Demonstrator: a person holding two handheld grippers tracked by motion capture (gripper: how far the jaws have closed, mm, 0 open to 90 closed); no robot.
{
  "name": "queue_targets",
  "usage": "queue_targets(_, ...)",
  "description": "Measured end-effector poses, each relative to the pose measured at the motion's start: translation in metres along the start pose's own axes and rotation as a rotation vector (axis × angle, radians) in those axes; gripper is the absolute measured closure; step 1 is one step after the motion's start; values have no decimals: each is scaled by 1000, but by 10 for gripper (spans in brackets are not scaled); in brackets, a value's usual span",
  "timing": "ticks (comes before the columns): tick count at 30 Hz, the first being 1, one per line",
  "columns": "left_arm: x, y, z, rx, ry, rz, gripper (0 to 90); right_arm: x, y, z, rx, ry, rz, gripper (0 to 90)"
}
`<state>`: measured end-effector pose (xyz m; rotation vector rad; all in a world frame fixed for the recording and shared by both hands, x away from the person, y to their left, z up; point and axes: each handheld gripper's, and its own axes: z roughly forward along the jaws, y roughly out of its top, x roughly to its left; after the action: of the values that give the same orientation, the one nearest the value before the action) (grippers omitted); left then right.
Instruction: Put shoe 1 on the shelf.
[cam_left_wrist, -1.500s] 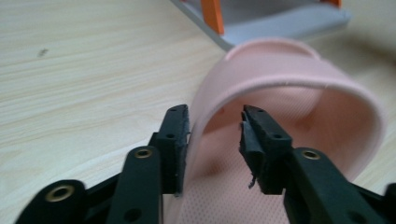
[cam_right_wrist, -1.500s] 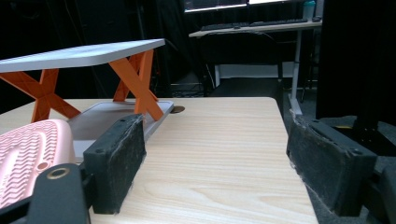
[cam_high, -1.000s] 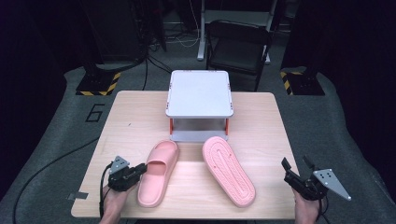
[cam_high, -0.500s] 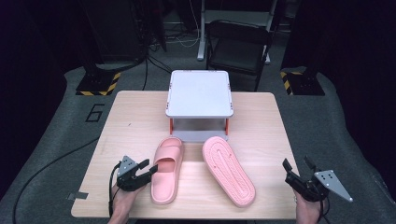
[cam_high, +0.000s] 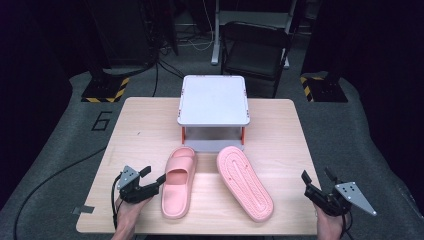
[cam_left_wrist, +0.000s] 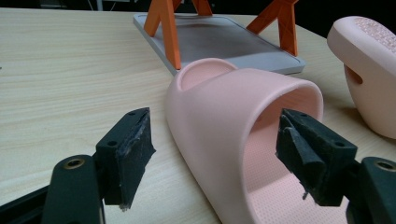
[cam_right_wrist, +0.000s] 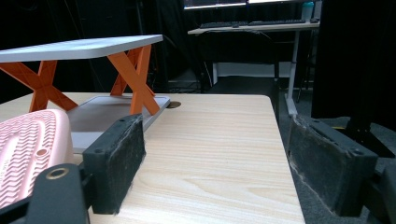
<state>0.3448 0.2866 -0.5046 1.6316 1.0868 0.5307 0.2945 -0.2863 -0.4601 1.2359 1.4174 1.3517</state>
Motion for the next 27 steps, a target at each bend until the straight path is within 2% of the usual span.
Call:
queue_targets(4, -1, -1, 3, -3, -9, 0, 255, -1, -1, 0, 7, 3, 2, 189)
queue_targets(5, -1, -1, 3, 14, -16, 7, 255, -1, -1, 1, 10, 7, 4, 189)
queue_targets(7, -3, -2, 6, 18, -9, 15, 259, 0, -2, 1, 17, 8, 7, 188)
queue_targets(9, -3, -2, 9, 23, -8, 4, 273, 0, -2, 0, 19, 9, -2, 188)
queue_targets(13, -3, -3, 18, 61, 12, 2, 302, 0, -3, -2, 22, 7, -4, 189)
queue_targets(14, -3, -4, 24, 95, 19, 17, 343, -1, -4, -3, 23, 7, -8, 190)
queue_targets(16, -4, -4, 27, 115, 29, 29, 358, -2, -4, -4, 26, 5, -7, 190)
queue_targets(17, -5, -5, 33, 126, 42, 58, 423, -3, -4, -7, 23, -4, -4, 190)
queue_targets(19, -5, -6, 35, 132, 46, 73, 492, -3, -4, -8, 23, -7, -2, 191)
queue_targets(20, -6, -5, 39, 129, 54, 107, 523, -5, -4, -11, 28, -12, -4, 191)
queue_targets(21, -6, -5, 39, 129, 54, 107, 569, -5, -4, -11, 28, -12, -4, 191)
queue_targets(22, -6, -3, 40, 121, 57, 128, 613, -7, -4, -14, 25, -18, -4, 191)
queue_targets(25, -5, -3, 42, 115, 57, 109, 703, -8, -4, -17, 18, -26, -2, 192)
queue_targets(27, -5, -3, 44, 112, 71, 108, 716, -10, -5, -20, 23, -32, 0, 192)
